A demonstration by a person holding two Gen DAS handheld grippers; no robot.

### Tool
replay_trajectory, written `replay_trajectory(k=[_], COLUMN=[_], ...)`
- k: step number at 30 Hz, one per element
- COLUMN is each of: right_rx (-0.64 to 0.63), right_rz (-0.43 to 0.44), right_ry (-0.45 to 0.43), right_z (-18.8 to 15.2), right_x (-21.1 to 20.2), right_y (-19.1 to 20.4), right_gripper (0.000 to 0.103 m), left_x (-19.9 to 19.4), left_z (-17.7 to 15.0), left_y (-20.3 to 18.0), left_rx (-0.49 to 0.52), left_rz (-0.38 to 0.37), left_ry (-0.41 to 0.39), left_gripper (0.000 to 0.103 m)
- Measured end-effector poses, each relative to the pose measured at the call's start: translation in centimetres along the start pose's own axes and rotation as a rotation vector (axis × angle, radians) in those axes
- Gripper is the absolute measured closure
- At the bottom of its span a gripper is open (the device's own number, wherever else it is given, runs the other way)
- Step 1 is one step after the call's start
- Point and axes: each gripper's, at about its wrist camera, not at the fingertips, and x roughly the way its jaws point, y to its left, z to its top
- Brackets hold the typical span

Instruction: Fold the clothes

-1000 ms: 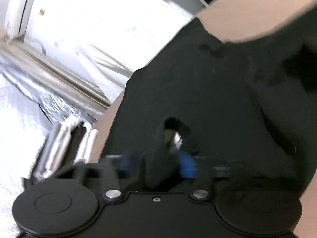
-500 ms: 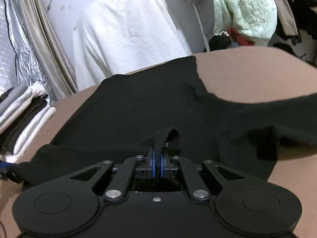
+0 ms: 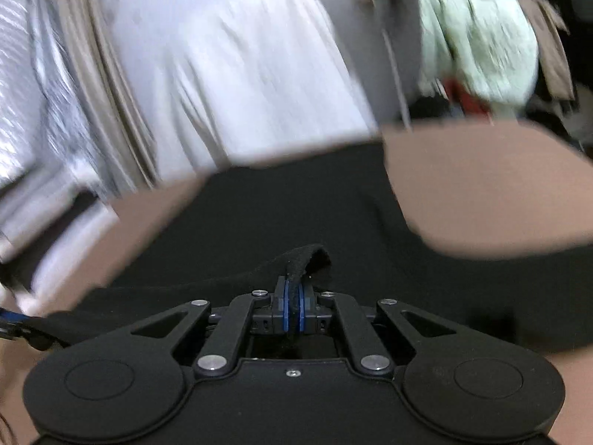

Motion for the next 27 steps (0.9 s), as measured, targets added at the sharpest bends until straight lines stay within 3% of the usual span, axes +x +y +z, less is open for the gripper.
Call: replay_trajectory(k=[2, 7, 9, 12, 15, 17, 21, 24, 25, 26, 27], right_rx=[0.021, 0.032, 0.006, -0.054, -0.095, -0.035, 0.044, -0.074, -0.113, -0.152, -0.192], right_rz=[-0.002, -0.012, -0.023, -0.061, -0.136, -0.138, -0.152, -0.015, 0.031, 0.077, 0.127], right_ry=[0.048, 0.047, 0.011, -0.031, 0.029, 0.090, 0.023, -0.002, -0.010, -0.019, -0.021], right_z=[-1.2, -2.3, -1.8, -1.0, -0.9, -1.0, -0.6, -1.4, -1.6, -1.8, -2.1], right_x=[1.0, 1.6, 1.3, 0.5, 1.4, 2.1, -0.8, -3.2, -4.1, -4.9, -5.6], right_y=[-0.7, -1.6, -1.2, -0.6, -1.2, -1.9, -1.8, 1.3, 2.3, 3.3, 4.4], right_gripper=[0.097, 0.097, 0.097, 0.097, 0.095, 0.084, 0.064, 0.061, 0.061, 0.061, 0.061], left_x=[1.1, -2.2, -2.4, -1.3, 0.3, 1.3, 3.3, 4.9, 5.4, 5.9, 6.4], left_z=[0.0, 0.4, 0.1, 0.2, 1.0, 1.8, 3.2, 4.3, 4.6, 5.0, 5.3], left_y=[1.0, 5.1, 6.1, 6.8, 7.2, 6.5, 5.2, 4.2, 3.9, 3.5, 3.2], left_rx=[-0.066, -0.330, -0.390, -0.447, -0.472, -0.440, -0.375, -0.327, -0.311, -0.295, -0.279], left_rz=[-0.002, -0.312, -0.389, -0.386, -0.365, -0.369, -0.377, -0.382, -0.384, -0.386, -0.388], left_ry=[0.057, -0.112, -0.142, -0.126, -0.100, -0.092, -0.076, -0.064, -0.060, -0.056, -0.052], left_gripper=[0.029, 0.026, 0.025, 0.025, 0.024, 0.023, 0.023, 0.020, 0.027, 0.080, 0.098])
